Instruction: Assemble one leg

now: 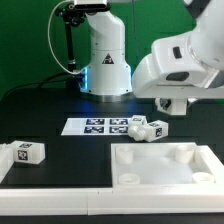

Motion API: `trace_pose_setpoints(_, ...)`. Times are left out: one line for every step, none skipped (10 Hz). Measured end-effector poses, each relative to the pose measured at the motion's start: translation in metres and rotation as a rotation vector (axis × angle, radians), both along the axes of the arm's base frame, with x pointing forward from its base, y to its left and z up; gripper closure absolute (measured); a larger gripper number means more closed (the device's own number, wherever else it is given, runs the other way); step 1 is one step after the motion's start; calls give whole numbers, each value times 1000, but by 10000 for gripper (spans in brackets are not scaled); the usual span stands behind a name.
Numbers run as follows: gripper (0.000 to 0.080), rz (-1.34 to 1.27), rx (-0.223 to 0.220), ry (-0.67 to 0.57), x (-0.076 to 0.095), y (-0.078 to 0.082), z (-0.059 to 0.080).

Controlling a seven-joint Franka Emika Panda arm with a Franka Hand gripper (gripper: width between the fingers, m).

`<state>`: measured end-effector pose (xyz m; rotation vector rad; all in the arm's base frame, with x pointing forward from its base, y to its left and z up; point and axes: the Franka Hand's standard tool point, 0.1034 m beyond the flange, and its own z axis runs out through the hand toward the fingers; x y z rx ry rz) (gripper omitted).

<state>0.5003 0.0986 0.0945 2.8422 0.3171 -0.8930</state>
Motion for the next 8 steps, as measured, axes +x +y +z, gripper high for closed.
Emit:
trace_pose_setpoints(515,2,19,-62,-6,2,1)
trace_pose_setpoints(515,4,37,-124,-2,2,0)
trace_pose_setpoints(515,5,59,-198,8,3,6)
trace_pose_setpoints(515,-35,136,-214,21,3,23)
trace_pose_setpoints(515,-89,215,-282,49,0,38)
trace_pose_setpoints(515,-98,246,-387,70,-5,43)
trace_pose_setpoints(515,-65,267,-504,79,-10,48)
trace_pose_setpoints(515,-63,269,-577,79,-12,48)
